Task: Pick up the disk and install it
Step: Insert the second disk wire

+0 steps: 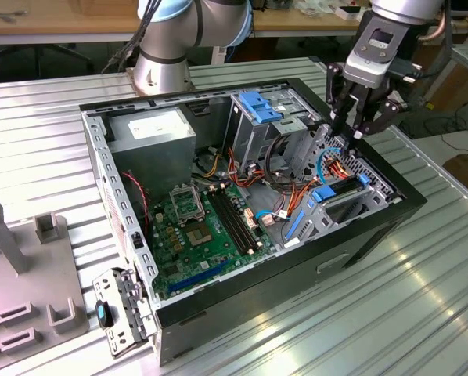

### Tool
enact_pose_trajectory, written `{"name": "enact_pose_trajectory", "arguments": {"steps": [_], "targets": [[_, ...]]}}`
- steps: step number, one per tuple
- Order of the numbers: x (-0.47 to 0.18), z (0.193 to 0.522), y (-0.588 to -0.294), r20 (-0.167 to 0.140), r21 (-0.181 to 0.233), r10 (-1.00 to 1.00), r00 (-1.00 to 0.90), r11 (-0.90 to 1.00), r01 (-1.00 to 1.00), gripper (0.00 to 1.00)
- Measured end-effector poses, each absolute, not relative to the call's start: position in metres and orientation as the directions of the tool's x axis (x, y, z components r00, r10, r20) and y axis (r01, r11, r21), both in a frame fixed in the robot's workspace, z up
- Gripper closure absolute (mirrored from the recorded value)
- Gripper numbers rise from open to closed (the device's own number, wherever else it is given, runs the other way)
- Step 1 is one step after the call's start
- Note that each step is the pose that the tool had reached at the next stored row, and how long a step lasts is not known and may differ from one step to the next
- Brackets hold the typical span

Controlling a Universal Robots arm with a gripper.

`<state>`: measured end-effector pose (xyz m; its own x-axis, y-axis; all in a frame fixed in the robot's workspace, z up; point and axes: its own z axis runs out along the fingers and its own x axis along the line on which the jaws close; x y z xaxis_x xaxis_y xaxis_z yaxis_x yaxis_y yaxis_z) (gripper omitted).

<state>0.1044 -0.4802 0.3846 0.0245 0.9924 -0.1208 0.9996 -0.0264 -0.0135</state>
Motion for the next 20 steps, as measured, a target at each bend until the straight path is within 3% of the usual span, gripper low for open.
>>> {"name": "enact_pose_trajectory", "arguments": {"steps": [9, 12, 13, 20], "targets": [[0.1044, 0.3783, -0.4756, -0.192, -0.011, 0.981, 0.025, -0.027, 1.000, 0.58], [0.1080, 0.3783, -0.4757, -0.201, -0.011, 0.979, 0.025, -0.028, 1.000, 0.60], [0.1107, 0.3782, -0.4756, -0.202, -0.010, 0.979, 0.027, -0.030, 0.999, 0.67], [0.1124, 0.3783, -0.4756, -0.222, -0.008, 0.974, 0.033, -0.036, 0.999, 0.67]]}}
